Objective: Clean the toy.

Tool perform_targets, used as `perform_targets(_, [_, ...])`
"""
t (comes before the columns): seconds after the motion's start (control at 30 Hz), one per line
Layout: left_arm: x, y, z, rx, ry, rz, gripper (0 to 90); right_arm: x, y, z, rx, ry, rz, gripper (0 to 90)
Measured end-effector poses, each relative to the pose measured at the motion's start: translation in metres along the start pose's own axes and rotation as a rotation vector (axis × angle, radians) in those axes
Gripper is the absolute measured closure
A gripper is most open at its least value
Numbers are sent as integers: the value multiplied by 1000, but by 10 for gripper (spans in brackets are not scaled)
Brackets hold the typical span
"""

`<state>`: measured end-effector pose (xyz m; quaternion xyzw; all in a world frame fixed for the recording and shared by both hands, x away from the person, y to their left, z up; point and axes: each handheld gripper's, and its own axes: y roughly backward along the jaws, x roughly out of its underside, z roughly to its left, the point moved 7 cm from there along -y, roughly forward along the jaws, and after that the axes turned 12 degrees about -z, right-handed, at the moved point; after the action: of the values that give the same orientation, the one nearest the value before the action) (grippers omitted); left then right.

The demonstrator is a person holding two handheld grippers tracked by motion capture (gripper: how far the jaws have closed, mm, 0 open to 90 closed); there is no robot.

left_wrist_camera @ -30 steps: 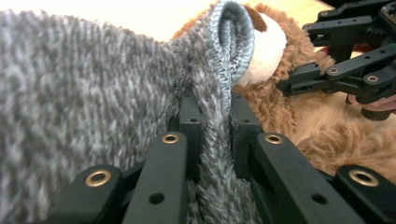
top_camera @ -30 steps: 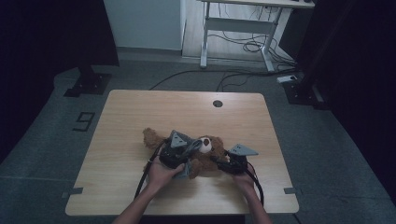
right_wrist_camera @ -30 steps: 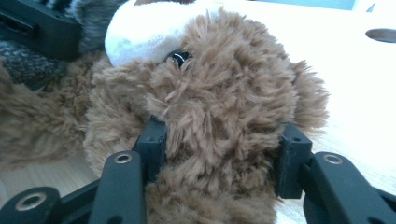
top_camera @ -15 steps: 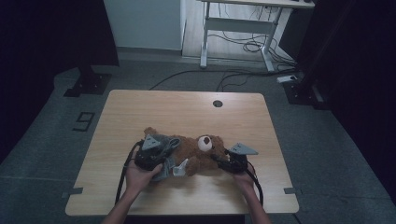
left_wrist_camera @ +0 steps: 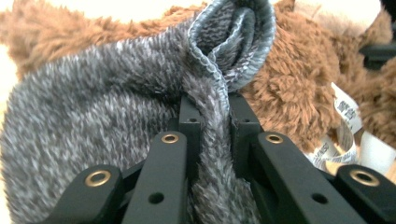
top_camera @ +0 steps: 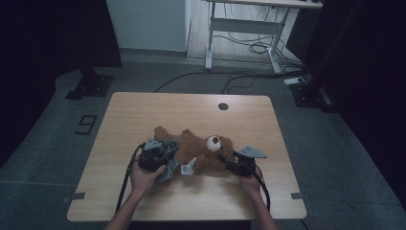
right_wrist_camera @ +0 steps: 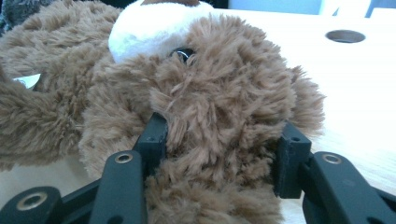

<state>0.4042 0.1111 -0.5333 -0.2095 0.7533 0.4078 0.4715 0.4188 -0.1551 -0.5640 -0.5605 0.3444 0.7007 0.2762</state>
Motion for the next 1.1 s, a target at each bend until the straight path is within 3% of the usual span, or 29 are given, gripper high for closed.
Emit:
perform_targets(0.07, [-3, -8, 0, 2, 7, -4, 789, -1, -1, -10, 14, -17, -8, 493])
perform_targets(0.2, [-9, -10, -3, -3, -14, 6, 790, -1, -2, -16, 12, -26, -13, 483])
perform_targets(0.27, [-17, -4, -6, 11, -11, -29, 789, 0, -2, -17, 9, -33, -17, 475])
perform_targets(0.3, [-26, -2, -14, 19, -37, -53, 788, 0, -1, -17, 5, -32, -17, 473])
perform_targets(0.33, [-26, -2, -14, 19, -37, -53, 787, 0, -1, -17, 5, -32, -17, 473])
perform_targets(0.47, [-45, -11, -36, 42, -106, -53, 787, 0, 0, -17, 0, -35, -18, 469])
perform_targets(0.5, [-53, -22, -50, 58, -128, -52, 787, 1, 1, -16, -6, -36, -19, 467])
perform_targets(0.53, [-53, -22, -50, 58, -128, -52, 787, 1, 1, -16, -6, -36, -19, 467])
perform_targets(0.6, [-58, -34, -64, 87, -147, -40, 786, 1, 2, -16, -10, -36, -21, 464])
perform_targets(0.63, [-58, -47, -78, 100, -180, -14, 786, 2, 3, -16, -12, -38, -21, 463])
perform_targets(0.73, [-53, -59, -87, 100, -209, 22, 783, 2, 3, -16, -12, -37, -21, 463])
perform_targets(0.83, [-41, -70, -84, 67, -249, 60, 785, 2, 4, -15, -11, -31, -20, 463])
perform_targets(0.87, [-39, -69, -81, 72, -233, 49, 791, 3, 4, -15, -8, -21, -19, 464])
perform_targets(0.9, [-39, -63, -75, 82, -200, 32, 794, 2, 4, -14, -8, -16, -20, 464])
perform_targets(1.07, [-40, -47, -65, 56, -202, 10, 797, 2, 5, -13, -6, -11, -15, 464])
perform_targets(1.1, [-41, -38, -58, 36, -209, 0, 797, 3, 5, -13, -6, -13, -13, 464])
